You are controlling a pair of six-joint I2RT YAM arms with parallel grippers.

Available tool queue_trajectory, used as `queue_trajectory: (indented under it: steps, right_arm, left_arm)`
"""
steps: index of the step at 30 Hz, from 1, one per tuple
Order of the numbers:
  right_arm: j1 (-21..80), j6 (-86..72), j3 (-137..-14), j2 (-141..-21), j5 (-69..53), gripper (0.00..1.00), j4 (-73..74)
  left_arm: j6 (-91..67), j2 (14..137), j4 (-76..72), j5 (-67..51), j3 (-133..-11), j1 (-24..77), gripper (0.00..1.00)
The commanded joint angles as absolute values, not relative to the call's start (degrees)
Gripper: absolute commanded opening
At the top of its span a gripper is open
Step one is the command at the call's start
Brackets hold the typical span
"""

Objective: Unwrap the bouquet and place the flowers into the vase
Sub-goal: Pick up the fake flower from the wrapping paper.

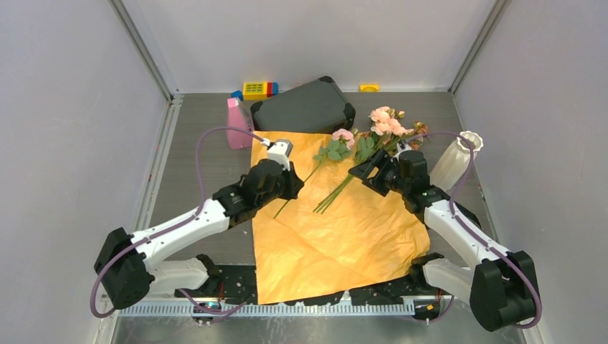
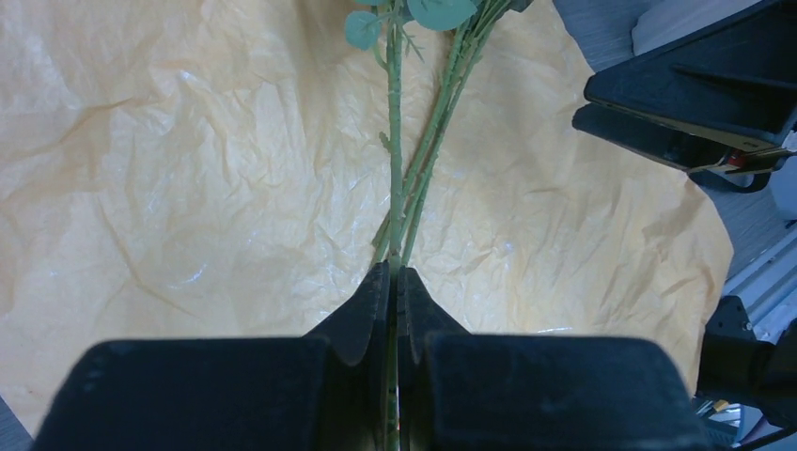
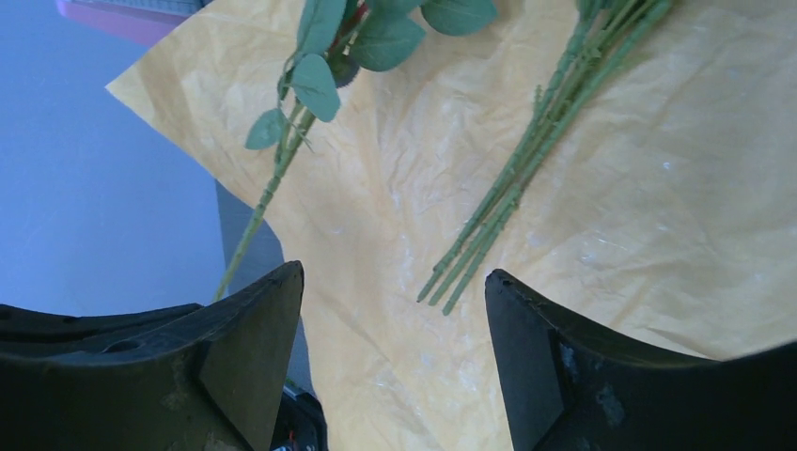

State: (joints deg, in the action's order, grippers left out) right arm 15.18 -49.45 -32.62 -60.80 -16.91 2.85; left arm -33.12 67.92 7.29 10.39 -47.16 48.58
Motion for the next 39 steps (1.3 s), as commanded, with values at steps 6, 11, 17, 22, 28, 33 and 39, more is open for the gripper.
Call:
queue_trajectory:
  steps: [6, 11, 17, 22, 28, 33, 39]
  right_arm:
    - [22.4, -57.8, -37.5, -67.4, -13.4, 0.76, -8.8]
    - [27.1, -63.2, -38.7, -73.2, -11.8, 0.72, -14.5]
    - [30.1, -65.7, -41.3, -80.4, -11.6, 0.7, -18.5]
    - [31.4, -66.0, -43.2, -83.6, -11.4, 0.67, -19.3]
    - [31.5, -67.2, -45.5, -87.2, -12.8, 0.58, -21.2]
    - [31.6, -68.5, -45.7, -88.2, -12.8, 0.48, -22.9]
    - [31.6, -68.8, -45.8, -88.1, -12.1, 0.37, -23.2]
  left_arm:
    - [-37.7, 61.5, 1.6, 9.5, -42.9, 48.4, 0.0]
    - [-38.3, 60.9, 1.1, 9.3, -41.7, 48.4, 0.0]
    - [-38.6, 60.5, 0.8, 9.0, -41.1, 48.4, 0.0]
    - [-38.4, 60.3, 0.6, 8.4, -40.9, 48.4, 0.0]
    - [-38.2, 60.1, 0.4, 7.5, -40.6, 48.4, 0.0]
    - [-37.9, 60.1, 0.8, 6.6, -40.3, 48.4, 0.0]
    - [-37.0, 60.4, 0.3, 4.6, -39.5, 48.4, 0.0]
